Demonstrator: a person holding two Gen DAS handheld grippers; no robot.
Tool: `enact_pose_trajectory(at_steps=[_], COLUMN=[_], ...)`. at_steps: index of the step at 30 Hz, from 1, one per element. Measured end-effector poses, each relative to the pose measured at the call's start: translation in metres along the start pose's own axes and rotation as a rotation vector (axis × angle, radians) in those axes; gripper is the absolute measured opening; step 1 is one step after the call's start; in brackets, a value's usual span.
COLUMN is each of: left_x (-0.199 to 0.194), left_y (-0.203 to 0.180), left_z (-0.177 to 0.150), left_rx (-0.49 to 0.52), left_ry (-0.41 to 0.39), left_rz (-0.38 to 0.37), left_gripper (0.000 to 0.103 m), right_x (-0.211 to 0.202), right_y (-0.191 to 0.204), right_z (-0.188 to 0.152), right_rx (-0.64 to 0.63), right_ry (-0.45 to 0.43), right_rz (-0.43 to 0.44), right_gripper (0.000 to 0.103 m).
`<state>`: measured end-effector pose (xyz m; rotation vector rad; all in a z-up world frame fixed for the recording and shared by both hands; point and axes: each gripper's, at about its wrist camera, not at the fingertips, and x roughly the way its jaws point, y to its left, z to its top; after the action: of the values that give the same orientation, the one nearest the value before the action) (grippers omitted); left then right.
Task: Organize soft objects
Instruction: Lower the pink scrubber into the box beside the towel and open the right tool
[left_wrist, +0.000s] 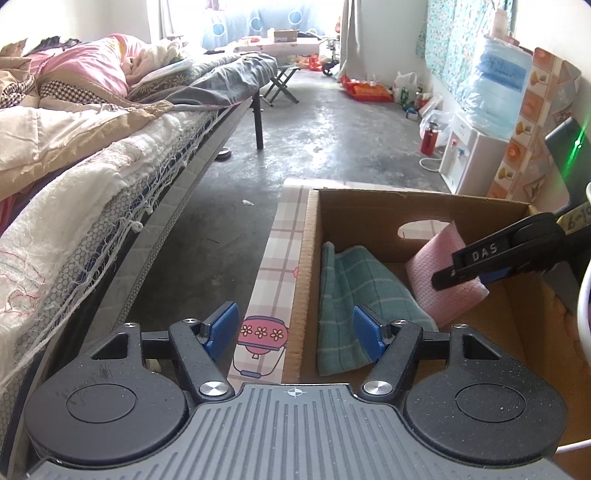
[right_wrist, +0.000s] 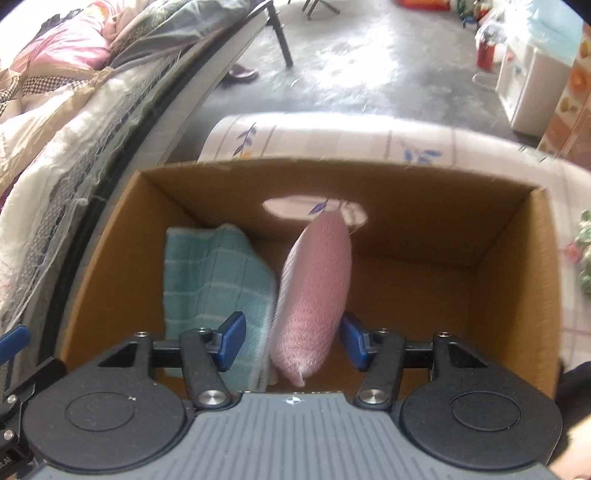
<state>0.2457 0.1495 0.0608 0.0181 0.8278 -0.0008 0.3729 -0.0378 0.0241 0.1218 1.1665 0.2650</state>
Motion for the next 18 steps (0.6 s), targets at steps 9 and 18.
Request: enact_pose_trajectory(at_steps=[9, 18], left_x=[-0.002, -0.003], left_y=[0.003, 0.003], left_z=[-0.001, 0.001], left_rx=[-0.008, -0.016], left_ry=[-0.005, -0.009], left_rz=[-0.001, -0.021], left_gripper=[0.068, 0.068], right_x=[-0.004, 0.0], right_y=[0.01, 0.002], right_z=[0.006, 0.0], right_rx=[-0.096, -0.077], right_ry=[-0.065, -0.028], right_rz=[-0.138, 0.025], right_gripper=[0.054, 0.029])
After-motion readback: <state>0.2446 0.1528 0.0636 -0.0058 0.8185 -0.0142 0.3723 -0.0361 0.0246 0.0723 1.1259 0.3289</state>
